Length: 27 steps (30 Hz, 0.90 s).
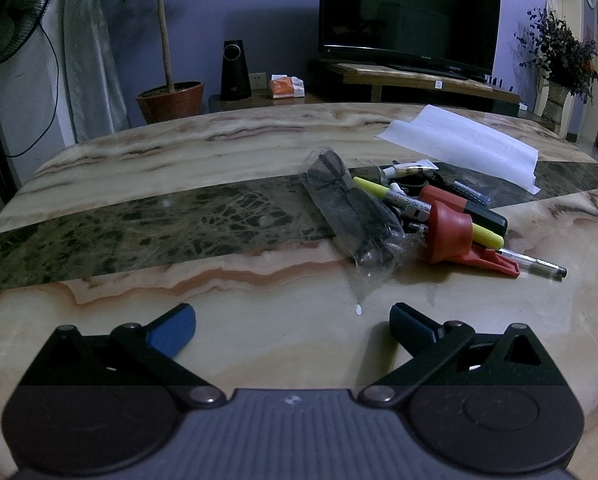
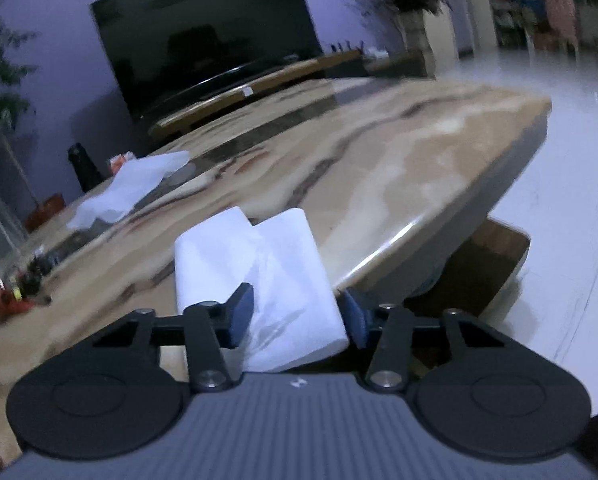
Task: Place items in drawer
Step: 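Carry the tissue with the right gripper toward the table edge, then lower the tissue under the table into the drawer and open the right gripper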
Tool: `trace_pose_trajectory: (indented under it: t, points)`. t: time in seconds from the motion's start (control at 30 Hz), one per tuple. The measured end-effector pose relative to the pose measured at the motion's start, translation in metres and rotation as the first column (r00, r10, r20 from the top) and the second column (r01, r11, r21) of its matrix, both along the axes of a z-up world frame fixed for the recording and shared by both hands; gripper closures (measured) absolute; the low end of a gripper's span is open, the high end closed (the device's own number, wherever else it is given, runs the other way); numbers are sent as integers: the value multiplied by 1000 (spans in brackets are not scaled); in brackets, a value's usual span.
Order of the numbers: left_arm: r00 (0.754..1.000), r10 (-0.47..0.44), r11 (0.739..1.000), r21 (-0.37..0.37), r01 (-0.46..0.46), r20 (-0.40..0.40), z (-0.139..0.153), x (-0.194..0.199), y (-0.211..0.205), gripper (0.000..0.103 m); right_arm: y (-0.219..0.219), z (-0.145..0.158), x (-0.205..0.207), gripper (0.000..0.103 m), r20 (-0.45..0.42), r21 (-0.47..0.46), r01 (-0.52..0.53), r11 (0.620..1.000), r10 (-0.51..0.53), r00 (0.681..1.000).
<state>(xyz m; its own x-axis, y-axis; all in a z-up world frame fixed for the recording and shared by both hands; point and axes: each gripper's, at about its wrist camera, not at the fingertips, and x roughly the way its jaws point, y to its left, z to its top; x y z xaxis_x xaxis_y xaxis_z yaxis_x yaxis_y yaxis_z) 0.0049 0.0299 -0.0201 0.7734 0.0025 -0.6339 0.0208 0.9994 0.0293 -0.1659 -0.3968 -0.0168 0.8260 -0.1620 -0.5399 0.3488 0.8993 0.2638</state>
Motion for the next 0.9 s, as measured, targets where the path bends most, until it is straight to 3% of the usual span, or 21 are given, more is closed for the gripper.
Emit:
trace_pose_trajectory:
  t: [0.23, 0.37, 0.47, 0.57, 0.67, 0.9]
  points:
    - [1000, 0, 1000, 0, 0, 0, 0, 0, 0, 0, -2, 3, -6, 69, -9, 41, -33, 999, 34, 999]
    - [1000, 0, 1000, 0, 0, 0, 0, 0, 0, 0, 1, 5, -11, 95, -1, 57, -91, 994, 91, 996]
    - [1000, 0, 1000, 0, 0, 0, 0, 0, 0, 0, 3, 5, -14, 97, 9, 87, -132, 987, 132, 991]
    - [1000, 0, 1000, 0, 0, 0, 0, 0, 0, 0, -1, 2, -17, 98, 31, 189, -157, 969, 154, 988]
    - [1000, 0, 1000, 0, 0, 0, 0, 0, 0, 0, -6, -3, -18, 98, 63, 336, -222, 915, 214, 975]
    - [1000, 0, 1000, 0, 0, 0, 0, 0, 0, 0, 28, 1, -32, 98, 48, 318, -418, 851, 426, 903]
